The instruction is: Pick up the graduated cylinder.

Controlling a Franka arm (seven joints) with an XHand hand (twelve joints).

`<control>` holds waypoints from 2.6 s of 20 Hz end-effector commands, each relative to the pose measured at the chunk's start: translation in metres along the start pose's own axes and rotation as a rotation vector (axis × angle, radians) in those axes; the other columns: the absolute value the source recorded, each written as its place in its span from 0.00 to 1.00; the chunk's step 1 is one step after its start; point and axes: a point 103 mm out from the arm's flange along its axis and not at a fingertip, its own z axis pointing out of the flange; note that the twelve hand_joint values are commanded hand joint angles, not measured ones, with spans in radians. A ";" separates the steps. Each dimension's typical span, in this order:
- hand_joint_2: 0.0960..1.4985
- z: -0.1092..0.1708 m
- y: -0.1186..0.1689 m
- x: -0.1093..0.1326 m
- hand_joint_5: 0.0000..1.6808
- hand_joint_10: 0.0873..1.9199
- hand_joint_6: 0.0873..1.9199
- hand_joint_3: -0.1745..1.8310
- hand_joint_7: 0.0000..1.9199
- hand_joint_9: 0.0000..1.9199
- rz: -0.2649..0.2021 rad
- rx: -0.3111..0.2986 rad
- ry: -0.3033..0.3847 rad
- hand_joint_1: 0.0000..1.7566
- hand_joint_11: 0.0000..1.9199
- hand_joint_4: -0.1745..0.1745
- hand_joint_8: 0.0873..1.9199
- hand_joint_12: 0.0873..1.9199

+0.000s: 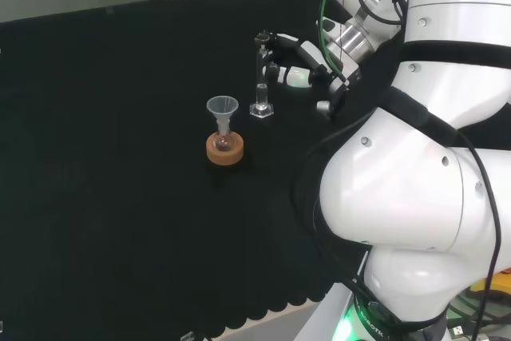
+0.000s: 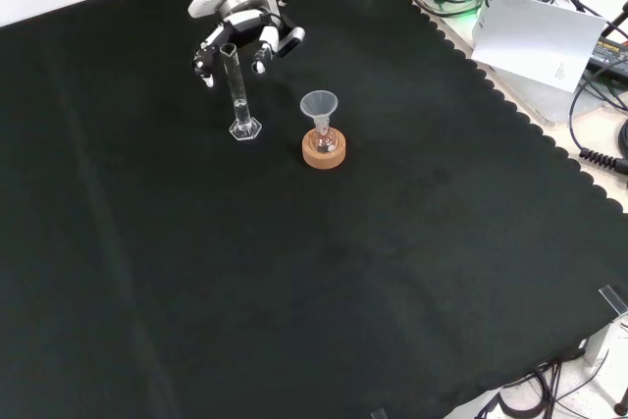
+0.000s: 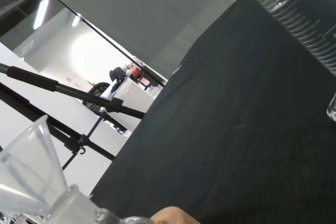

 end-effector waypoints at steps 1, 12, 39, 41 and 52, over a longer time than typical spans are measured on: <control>0.67 0.006 0.002 -0.008 0.26 0.27 0.00 0.00 0.17 0.31 0.009 -0.005 0.011 0.49 0.19 0.50 0.29 0.67; 0.68 0.021 0.009 -0.015 0.27 0.26 0.00 0.00 0.19 0.33 0.015 -0.004 0.042 0.53 0.20 0.50 0.29 0.66; 0.73 0.028 0.007 -0.019 0.36 0.21 0.03 0.00 0.25 0.42 0.016 -0.033 0.091 0.56 0.32 0.46 0.29 0.59; 0.74 0.028 0.007 -0.019 0.37 0.20 0.04 0.00 0.26 0.44 0.016 -0.032 0.091 0.56 0.34 0.45 0.28 0.58; 0.76 0.029 0.009 -0.018 0.40 0.15 0.15 0.00 0.29 0.49 0.027 -0.037 0.078 0.59 0.39 0.43 0.28 0.55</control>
